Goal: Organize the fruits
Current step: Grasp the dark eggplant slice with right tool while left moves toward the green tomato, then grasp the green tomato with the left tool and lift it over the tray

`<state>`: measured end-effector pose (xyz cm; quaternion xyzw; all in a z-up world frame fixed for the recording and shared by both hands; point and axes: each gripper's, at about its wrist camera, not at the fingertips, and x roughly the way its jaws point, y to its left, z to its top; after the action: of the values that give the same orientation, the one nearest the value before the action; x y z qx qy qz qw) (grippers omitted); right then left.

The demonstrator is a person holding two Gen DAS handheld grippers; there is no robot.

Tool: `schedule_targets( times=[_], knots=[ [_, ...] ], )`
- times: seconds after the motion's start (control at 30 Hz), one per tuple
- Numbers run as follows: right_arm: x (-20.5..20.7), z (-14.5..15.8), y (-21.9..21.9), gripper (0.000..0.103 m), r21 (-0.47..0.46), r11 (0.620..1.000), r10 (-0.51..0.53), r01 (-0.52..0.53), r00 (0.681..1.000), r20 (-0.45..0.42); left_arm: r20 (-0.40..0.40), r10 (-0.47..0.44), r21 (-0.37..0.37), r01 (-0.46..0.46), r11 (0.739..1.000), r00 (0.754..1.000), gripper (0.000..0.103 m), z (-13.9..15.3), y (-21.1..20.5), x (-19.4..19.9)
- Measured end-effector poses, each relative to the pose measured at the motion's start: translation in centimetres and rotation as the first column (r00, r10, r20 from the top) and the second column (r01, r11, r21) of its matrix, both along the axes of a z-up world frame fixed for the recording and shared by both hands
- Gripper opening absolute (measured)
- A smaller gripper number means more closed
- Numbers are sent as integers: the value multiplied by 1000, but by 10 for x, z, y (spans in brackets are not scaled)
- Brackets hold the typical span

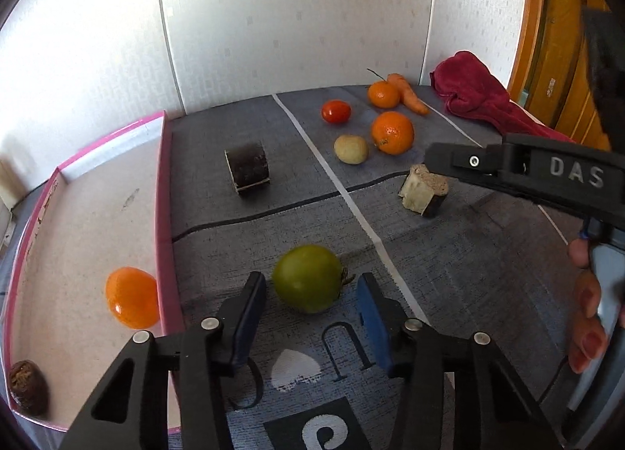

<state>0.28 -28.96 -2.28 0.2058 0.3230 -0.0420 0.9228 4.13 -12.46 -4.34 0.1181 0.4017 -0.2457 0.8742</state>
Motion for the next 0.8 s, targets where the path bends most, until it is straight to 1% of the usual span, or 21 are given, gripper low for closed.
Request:
schedule_targets(
  times=[0.03, 0.1, 0.17, 0.27, 0.33, 0.4, 0.47, 0.53, 0.8],
  knots=[
    [1, 2, 5, 38, -30, 1000, 11, -10, 1000, 2, 4, -3, 2, 3, 1000, 1000, 46, 0, -1, -1],
    [3, 3, 20, 38, -133, 991, 27, -29, 1000, -12, 8, -4, 1, 4, 1000, 1000, 44, -1, 1, -2],
    [8, -1, 30, 38, -203, 978, 36, -43, 999, -40, 8, -2, -3, 2, 1000, 1000, 43, -1, 0, -2],
    [13, -8, 35, 38, -257, 965, 30, -48, 997, -76, 11, -2, -8, 2, 1000, 1000, 41, -1, 2, -2],
    [16, -11, 33, 37, -249, 967, 28, -48, 996, -84, 15, -9, -5, 9, 1000, 1000, 40, -1, 1, -3],
    [18, -14, 28, 32, -239, 970, 17, -39, 995, -94, 19, -18, -3, 18, 1000, 1000, 40, -1, 1, -5],
    [20, -18, 23, 31, -200, 979, 15, -35, 995, -100, 23, -23, -5, 23, 1000, 999, 40, -1, 2, -7],
    [20, -18, 22, 31, -186, 982, 10, -28, 995, -95, 24, -24, -11, 24, 1000, 999, 40, -1, 3, -10],
    [20, -18, 24, 31, -188, 982, 0, -18, 996, -94, 40, -9, -78, 12, 997, 999, 40, 15, 21, -18]
  ],
)
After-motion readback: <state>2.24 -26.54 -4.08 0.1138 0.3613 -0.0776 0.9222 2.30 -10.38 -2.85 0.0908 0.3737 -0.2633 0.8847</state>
